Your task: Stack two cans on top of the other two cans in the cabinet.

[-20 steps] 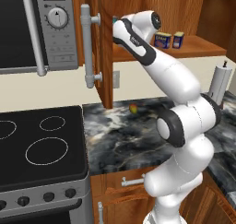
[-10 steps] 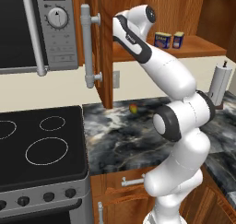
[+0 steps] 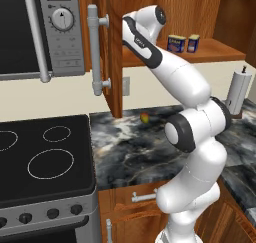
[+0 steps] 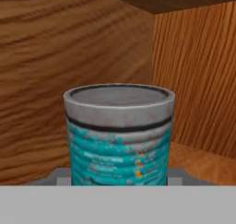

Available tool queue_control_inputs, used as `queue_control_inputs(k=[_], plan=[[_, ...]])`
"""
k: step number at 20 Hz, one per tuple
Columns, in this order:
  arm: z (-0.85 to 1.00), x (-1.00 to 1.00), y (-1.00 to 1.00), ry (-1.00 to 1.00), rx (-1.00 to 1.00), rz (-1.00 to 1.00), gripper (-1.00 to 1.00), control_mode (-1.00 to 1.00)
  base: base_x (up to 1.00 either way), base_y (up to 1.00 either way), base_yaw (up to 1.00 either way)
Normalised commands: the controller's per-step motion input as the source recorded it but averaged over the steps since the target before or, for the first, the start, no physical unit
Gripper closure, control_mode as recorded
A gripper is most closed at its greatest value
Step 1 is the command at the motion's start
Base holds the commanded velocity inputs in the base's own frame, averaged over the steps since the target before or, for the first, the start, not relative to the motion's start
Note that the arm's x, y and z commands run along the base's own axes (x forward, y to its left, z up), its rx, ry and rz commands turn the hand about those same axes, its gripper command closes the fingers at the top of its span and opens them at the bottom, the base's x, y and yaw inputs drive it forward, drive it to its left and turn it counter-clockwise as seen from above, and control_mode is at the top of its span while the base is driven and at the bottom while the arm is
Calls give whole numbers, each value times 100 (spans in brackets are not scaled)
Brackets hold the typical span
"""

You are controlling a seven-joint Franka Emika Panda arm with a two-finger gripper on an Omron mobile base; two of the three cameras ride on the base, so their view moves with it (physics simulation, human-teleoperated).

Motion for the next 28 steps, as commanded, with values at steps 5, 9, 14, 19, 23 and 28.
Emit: queue_control_inputs(k=[5,9,14,19,23,28], plan=[[-8,12,0,-7,-4,3,100,-100,0,0,0],[-2,13,0,-2,-3,2,100,-100,0,0,0],[0,6,0,0,0,0,100,-100,0,0,0],[0,3,0,0,0,0,100,-100,0,0,0],[-2,3,0,0,0,0,100,-100,0,0,0],[-9,0,0,0,-1,0,100,-100,0,0,0]])
